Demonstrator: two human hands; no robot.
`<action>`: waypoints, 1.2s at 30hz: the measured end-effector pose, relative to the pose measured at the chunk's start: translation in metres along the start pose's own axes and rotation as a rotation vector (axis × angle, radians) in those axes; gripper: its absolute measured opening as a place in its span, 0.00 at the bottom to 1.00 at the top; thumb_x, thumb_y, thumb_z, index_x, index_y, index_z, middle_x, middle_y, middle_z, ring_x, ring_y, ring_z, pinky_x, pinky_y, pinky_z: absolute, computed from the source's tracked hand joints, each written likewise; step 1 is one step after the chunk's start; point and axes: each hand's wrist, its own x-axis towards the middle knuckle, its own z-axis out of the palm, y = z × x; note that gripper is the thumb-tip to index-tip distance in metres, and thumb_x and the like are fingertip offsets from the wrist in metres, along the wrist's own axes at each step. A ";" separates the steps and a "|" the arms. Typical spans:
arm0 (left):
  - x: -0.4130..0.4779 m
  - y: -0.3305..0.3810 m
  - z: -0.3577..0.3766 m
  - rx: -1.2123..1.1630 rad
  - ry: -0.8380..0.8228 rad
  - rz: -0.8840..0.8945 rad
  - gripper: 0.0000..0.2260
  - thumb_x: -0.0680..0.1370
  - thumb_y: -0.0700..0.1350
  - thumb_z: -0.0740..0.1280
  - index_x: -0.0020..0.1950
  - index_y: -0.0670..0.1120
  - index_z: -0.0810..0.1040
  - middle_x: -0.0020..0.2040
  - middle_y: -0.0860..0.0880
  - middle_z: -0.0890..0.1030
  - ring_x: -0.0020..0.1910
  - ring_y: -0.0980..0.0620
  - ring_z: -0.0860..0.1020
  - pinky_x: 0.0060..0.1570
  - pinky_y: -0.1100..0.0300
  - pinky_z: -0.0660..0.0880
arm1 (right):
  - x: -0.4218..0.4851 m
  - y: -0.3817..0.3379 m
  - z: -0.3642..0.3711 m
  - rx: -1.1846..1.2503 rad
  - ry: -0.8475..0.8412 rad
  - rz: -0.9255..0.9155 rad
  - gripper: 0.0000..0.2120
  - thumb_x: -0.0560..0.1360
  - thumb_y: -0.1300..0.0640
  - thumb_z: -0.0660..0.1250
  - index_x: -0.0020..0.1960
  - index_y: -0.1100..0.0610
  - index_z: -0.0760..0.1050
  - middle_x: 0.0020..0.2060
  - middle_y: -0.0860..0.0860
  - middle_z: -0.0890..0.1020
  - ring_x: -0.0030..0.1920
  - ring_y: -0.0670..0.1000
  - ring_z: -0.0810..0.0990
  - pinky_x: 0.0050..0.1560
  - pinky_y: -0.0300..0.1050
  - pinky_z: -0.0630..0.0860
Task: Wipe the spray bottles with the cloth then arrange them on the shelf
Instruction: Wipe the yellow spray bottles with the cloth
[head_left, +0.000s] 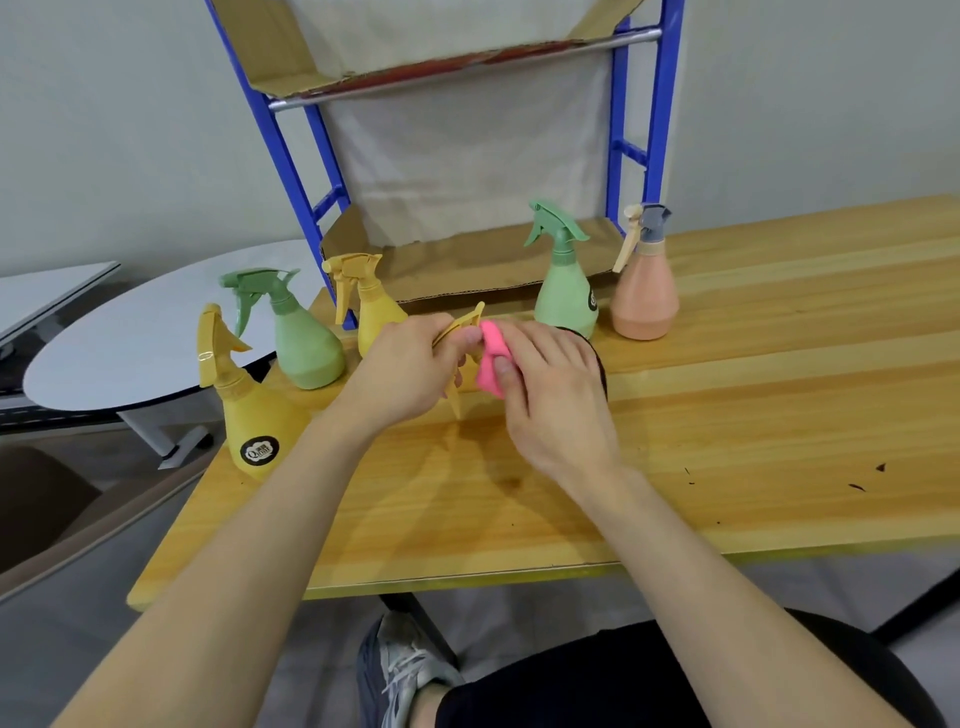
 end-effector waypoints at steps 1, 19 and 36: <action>-0.001 -0.001 -0.001 -0.015 -0.014 -0.018 0.20 0.87 0.58 0.62 0.45 0.46 0.80 0.36 0.50 0.86 0.33 0.57 0.84 0.40 0.62 0.77 | -0.001 0.004 0.000 0.009 -0.026 0.000 0.19 0.89 0.48 0.54 0.77 0.47 0.72 0.69 0.44 0.78 0.71 0.48 0.73 0.75 0.52 0.67; -0.011 0.000 0.007 -0.148 0.026 -0.173 0.19 0.87 0.57 0.63 0.45 0.46 0.81 0.38 0.48 0.87 0.30 0.56 0.85 0.30 0.71 0.74 | 0.004 0.027 -0.002 0.106 -0.052 0.357 0.17 0.88 0.46 0.51 0.63 0.49 0.77 0.57 0.48 0.82 0.60 0.54 0.79 0.58 0.55 0.75; -0.010 0.013 0.018 -0.135 0.166 -0.175 0.14 0.87 0.57 0.64 0.56 0.49 0.82 0.37 0.50 0.86 0.29 0.57 0.84 0.32 0.64 0.80 | 0.003 0.039 -0.007 0.167 -0.027 0.463 0.17 0.89 0.47 0.51 0.64 0.50 0.78 0.55 0.49 0.82 0.57 0.56 0.80 0.49 0.49 0.69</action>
